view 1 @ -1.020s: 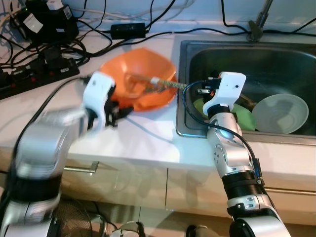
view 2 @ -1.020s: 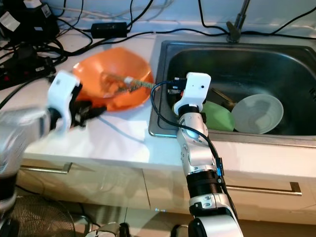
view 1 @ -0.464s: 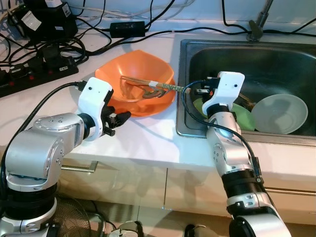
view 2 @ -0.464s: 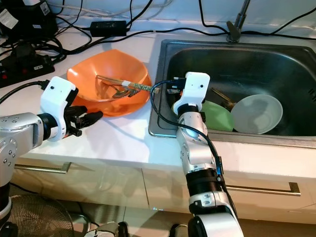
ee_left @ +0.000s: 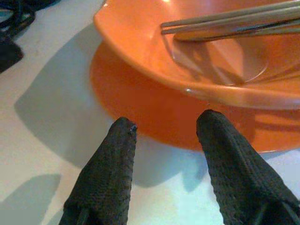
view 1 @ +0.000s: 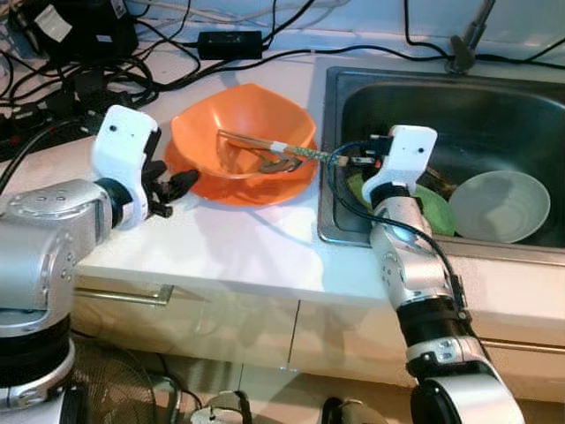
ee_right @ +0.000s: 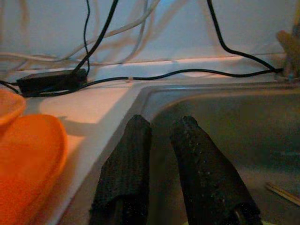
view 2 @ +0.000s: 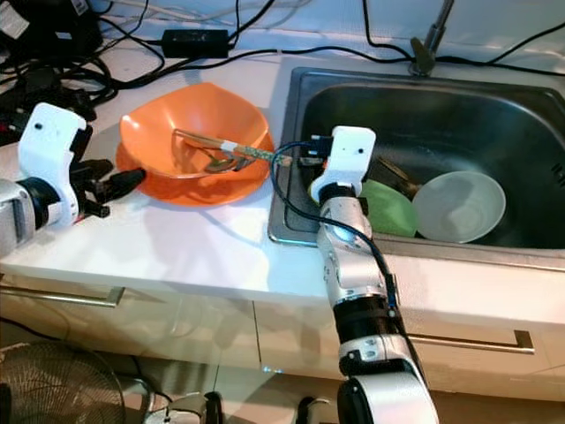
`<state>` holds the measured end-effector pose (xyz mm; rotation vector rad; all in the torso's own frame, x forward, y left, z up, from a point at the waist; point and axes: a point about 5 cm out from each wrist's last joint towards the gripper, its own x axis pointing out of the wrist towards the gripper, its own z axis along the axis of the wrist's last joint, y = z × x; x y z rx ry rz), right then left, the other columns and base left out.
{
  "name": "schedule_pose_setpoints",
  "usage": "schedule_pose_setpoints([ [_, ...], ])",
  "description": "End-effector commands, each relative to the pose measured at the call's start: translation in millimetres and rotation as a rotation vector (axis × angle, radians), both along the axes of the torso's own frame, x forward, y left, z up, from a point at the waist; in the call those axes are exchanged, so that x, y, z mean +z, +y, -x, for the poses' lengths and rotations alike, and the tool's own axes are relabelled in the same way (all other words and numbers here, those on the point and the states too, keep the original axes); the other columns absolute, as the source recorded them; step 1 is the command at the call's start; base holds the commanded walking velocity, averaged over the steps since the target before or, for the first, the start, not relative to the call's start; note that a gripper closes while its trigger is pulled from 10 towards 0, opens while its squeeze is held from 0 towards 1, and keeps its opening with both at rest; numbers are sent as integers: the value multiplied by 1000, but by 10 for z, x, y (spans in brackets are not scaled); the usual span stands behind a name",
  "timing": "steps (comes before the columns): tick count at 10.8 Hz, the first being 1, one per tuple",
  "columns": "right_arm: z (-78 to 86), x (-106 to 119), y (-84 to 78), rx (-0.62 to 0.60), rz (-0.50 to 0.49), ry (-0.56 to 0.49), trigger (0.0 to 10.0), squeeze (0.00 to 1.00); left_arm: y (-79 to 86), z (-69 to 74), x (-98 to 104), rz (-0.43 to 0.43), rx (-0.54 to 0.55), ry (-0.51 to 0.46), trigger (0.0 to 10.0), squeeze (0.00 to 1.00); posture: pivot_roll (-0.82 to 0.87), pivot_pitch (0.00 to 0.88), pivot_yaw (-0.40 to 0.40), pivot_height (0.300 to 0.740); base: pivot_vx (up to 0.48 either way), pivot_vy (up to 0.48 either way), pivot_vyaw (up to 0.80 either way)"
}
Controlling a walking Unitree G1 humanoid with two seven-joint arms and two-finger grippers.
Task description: Kitchen organization
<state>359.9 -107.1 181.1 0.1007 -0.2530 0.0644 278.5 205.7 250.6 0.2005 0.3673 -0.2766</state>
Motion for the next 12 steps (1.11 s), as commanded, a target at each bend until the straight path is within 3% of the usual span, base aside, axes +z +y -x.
schedule_pose_setpoints([
  [1, -11, -12, -22, -3, -23, 4, 10000, 0, 70, 33, 35, -10, 25, -13, 10000, 0, 252, 128, -2, 740, 0, 0, 0],
  [2, -19, -8, -47, -11, -21, 2, 10000, 0, 236, 48, 46, -75, 87, -19, 10000, 0, 249, 128, -5, 740, 0, 0, 0],
  [3, -32, 3, -121, -36, -16, -3, 10000, 0, 444, 38, 66, -279, 202, -77, 10000, 0, 245, 125, -8, 740, 0, 0, 0],
  [4, -41, 8, -156, -48, -13, -5, 10000, 0, 533, 12, 80, -415, 264, -129, 10000, 0, 244, 124, -9, 740, 0, 0, 0],
  [5, -49, 16, -184, -56, -10, -7, 10000, 0, 566, -25, 82, -461, 307, -174, 10000, 0, 234, 118, -9, 740, 0, 0, 0],
  [7, -60, 42, -271, -85, -4, -20, 10000, 0, 408, -217, 195, -495, 350, -430, 10000, 0, 212, 106, -9, 740, 0, 0, 0],
  [8, -62, 47, -296, -94, -3, -22, 10000, 0, 350, -260, 218, -467, 349, -484, 10000, 0, 201, 103, -8, 740, 0, 0, 0],
  [10, -46, 181, -418, -129, -13, -90, 10000, 0, 14, -439, 354, -416, 290, -740, 10000, 0, 176, 94, -5, 740, 0, 0, 0],
  [11, -44, 209, -431, -128, -12, -105, 10000, 0, -83, -500, 333, -389, 268, -767, 10000, 0, 164, 89, -6, 740, 0, 0, 0],
  [12, -31, 259, -439, -126, -11, -133, 10000, 0, -301, -604, 282, -304, 209, -808, 10000, 0, 144, 79, -4, 740, 0, 0, 0],
])
